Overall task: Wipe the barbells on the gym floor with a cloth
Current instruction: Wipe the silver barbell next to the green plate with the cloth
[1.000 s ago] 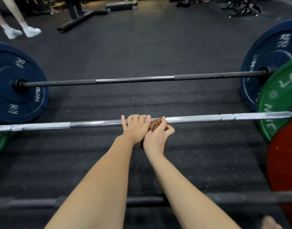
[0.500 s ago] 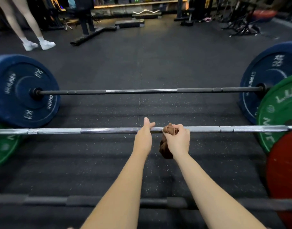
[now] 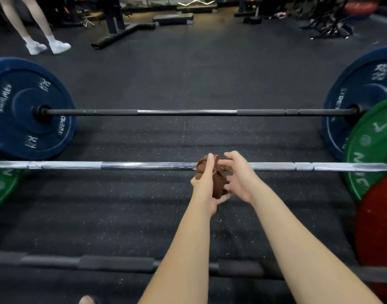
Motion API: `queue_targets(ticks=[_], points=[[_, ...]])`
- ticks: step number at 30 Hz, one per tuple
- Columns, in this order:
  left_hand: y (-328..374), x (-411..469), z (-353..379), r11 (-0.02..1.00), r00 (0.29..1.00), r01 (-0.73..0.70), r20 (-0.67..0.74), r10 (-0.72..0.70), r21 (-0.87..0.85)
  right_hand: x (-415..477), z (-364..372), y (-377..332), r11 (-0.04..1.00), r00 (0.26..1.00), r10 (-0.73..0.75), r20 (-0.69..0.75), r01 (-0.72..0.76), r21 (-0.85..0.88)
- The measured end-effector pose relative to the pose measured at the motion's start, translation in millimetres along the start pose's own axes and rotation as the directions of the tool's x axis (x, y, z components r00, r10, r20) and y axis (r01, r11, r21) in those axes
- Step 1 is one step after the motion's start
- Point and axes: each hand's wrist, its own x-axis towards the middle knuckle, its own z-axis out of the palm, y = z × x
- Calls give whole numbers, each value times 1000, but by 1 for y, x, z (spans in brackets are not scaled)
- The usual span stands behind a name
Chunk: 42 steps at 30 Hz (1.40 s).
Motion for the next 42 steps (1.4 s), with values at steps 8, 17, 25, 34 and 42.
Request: queue_targets(ticks=[8, 17, 25, 34, 42], points=[[-7, 16, 27, 989, 974, -109, -212, 85, -103, 48, -48, -23, 288, 778, -619, -102, 105, -952], [-9, 38, 25, 942, 868, -326, -420, 265, -78, 85, -38, 23, -127, 534, -846, -1, -204, -971], [22, 56, 6, 889, 687, -454, -614, 390, 58, 95, -38, 27, -52, 380, -925, -10, -154, -987], [-27, 50, 56, 905, 759, -405, -502, 414, 134, 94, -37, 25, -19, 358, -933, -33, -141, -990], [-6, 57, 29, 838, 639, -533, -596, 487, 113, 82, -33, 22, -65, 513, -857, -51, -206, -976]])
